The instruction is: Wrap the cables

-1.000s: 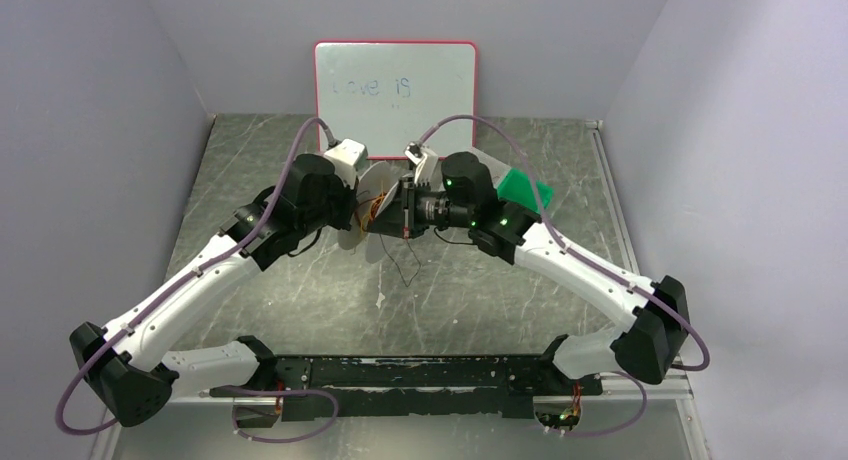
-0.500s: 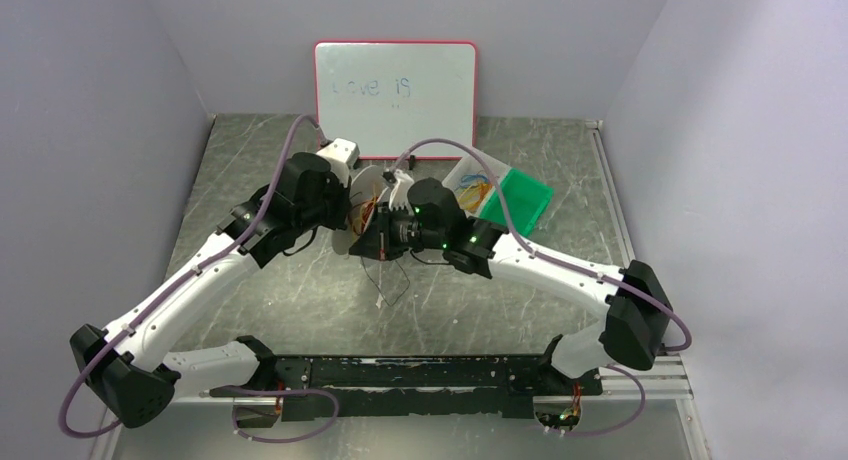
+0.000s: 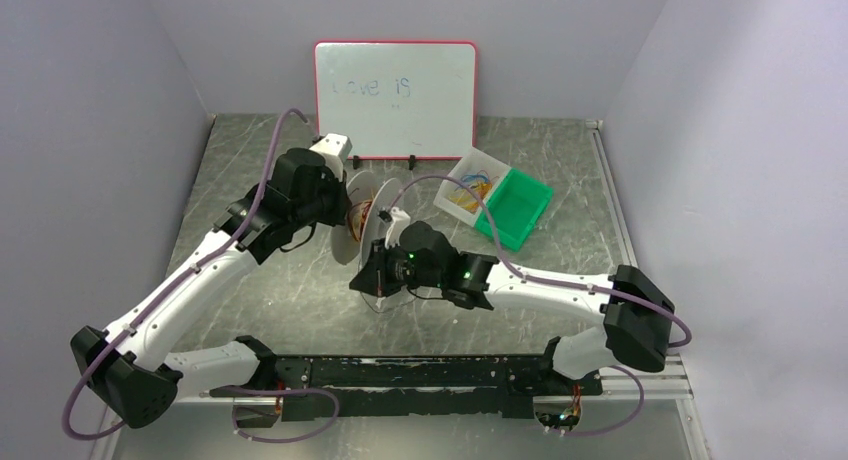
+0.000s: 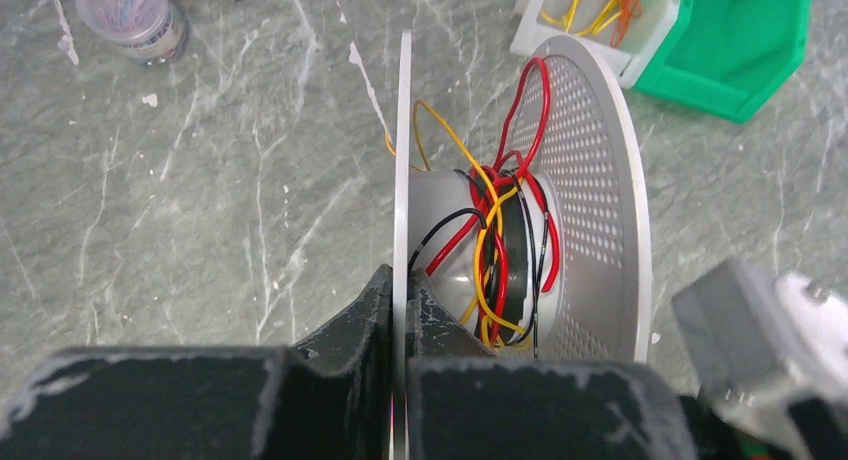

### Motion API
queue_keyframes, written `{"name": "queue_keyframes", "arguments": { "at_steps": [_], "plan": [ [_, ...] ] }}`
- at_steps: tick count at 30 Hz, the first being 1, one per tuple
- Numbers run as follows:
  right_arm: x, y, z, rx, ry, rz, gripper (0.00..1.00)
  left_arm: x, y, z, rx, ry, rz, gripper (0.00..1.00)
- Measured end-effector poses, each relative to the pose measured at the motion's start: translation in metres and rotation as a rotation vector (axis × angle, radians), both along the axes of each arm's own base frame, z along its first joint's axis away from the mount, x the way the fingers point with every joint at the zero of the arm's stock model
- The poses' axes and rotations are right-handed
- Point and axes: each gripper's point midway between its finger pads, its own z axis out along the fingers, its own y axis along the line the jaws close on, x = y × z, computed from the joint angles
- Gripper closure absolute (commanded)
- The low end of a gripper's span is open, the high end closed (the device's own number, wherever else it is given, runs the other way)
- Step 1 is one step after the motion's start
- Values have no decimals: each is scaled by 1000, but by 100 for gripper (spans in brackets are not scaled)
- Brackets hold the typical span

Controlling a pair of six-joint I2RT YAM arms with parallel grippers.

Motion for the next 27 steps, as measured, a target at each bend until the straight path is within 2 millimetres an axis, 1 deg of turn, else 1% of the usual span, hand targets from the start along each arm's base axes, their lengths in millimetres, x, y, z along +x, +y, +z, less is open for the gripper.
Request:
{"name": "queue_keyframes", "arguments": {
  "at_steps": [3, 6, 9, 11, 14, 16, 18, 20, 23, 27],
  "plan": [
    [-7, 5, -1, 2, -7, 11, 91, 5, -2, 3, -22, -8, 14, 93],
    [-5, 7, -2, 4, -17, 0, 90, 7, -4, 5, -33, -8, 21, 93],
    [-4, 4, -8, -2, -29, -17, 89, 10, -6, 14, -48, -23, 26, 93],
    [-5, -2, -19, -23, -32, -26, 88, 12, -7, 23, -64, -41, 29, 93],
    [-8, -17, -42, -74, -35, -43, 87, 16, -10, 40, -94, -74, 32, 93],
    [-7, -26, -52, -101, -45, -62, 87, 17, -11, 49, -114, -92, 33, 93],
    [-5, -36, -58, -112, -63, -89, 87, 18, -13, 56, -133, -105, 35, 93],
    [-2, -46, -61, -115, -84, -122, 87, 18, -14, 59, -145, -109, 33, 93],
    [3, -61, -68, -125, -111, -175, 88, 16, -16, 60, -157, -104, 20, 93],
    [12, -74, -76, -150, -141, -239, 87, 12, -21, 63, -191, -89, 5, 93]
  ]
}}
